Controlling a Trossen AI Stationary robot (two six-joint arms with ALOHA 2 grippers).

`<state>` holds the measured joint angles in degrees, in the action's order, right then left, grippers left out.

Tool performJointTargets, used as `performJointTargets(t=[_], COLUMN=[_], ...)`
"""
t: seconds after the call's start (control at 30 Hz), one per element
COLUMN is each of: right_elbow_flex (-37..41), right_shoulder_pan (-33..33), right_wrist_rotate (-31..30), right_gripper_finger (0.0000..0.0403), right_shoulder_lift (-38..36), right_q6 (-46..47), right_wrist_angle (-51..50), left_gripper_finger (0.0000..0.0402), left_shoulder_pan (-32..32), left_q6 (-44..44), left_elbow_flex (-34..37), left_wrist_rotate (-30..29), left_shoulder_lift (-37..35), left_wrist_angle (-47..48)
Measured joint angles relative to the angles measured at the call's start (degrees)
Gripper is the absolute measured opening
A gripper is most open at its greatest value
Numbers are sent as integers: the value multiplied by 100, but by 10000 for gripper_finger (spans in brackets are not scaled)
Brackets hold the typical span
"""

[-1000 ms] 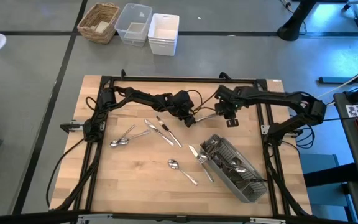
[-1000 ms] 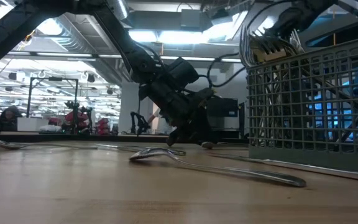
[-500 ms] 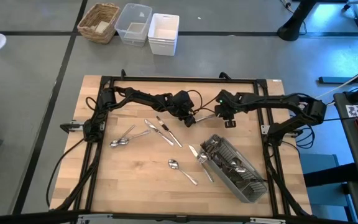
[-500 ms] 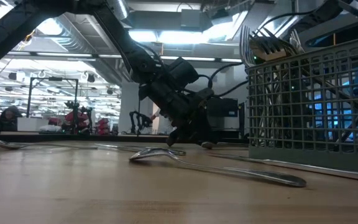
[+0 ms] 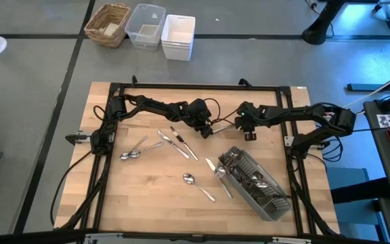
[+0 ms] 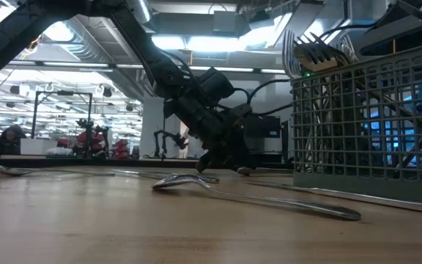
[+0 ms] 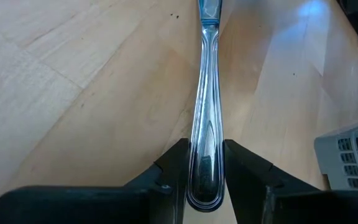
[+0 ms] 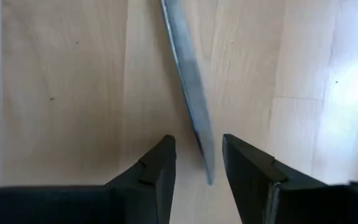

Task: Sort silverware
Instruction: Put the silver table knife into the gray silverware basket

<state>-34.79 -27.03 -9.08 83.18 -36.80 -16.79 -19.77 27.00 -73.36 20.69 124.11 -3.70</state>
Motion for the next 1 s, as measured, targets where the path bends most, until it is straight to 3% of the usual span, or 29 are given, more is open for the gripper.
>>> performJointTargets(t=[0.3,0.43,0.63,0.83,1.0], right_elbow_flex=[9,-4,-27,-76,-450], right_shoulder_pan=[0,-7,0,4,11], right_wrist_rotate=[159,532,555,424,564], right_gripper_finger=[122,82,11,19,6], right_shoulder_lift=[34,252,399,335,294], right_q6=[5,59,27,276,536], right_wrist_angle=[38,22,60,-28,-817], left_gripper_finger=[85,86,85,86,86], left_shoulder_pan=[62,107,125,127,104], left_q6=[-213,-223,-299,-302,-297], left_elbow_flex=[0,0,4,4,2], left_wrist_rotate=[197,198,249,228,263], left_shoulder_lift=[-4,-4,-4,-4,-21], left_wrist_angle=[23,15,9,9,-2])
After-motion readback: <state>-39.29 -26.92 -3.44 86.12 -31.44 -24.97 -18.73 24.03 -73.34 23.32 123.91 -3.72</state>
